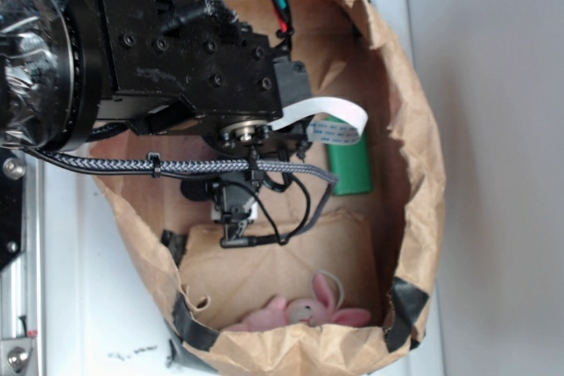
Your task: Grab the rock.
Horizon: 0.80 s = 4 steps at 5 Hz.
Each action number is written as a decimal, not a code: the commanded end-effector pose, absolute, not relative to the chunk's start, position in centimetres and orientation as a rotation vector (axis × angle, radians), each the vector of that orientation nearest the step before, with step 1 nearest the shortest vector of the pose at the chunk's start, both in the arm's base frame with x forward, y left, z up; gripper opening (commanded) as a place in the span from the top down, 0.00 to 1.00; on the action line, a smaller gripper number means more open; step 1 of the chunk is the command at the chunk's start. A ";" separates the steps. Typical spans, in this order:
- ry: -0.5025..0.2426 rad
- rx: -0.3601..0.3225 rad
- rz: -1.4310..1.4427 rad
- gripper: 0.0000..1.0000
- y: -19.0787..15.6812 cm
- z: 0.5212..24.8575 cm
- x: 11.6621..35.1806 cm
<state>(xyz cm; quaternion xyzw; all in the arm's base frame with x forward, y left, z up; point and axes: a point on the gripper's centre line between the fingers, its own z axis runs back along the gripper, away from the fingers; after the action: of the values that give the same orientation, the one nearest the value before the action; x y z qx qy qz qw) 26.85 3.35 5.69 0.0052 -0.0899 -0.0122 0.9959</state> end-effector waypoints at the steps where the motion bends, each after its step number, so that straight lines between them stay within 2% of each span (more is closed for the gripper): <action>1: -0.268 0.008 0.001 0.00 3.7 6.5 27.7; 2: -0.259 0.000 -0.016 0.00 3.5 5.8 27.9; 4: -0.289 0.021 -0.020 0.00 2.7 4.8 27.3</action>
<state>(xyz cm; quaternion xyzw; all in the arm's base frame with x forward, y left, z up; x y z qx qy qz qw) 26.71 2.92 3.71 0.0093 -0.1284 -0.0065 0.9917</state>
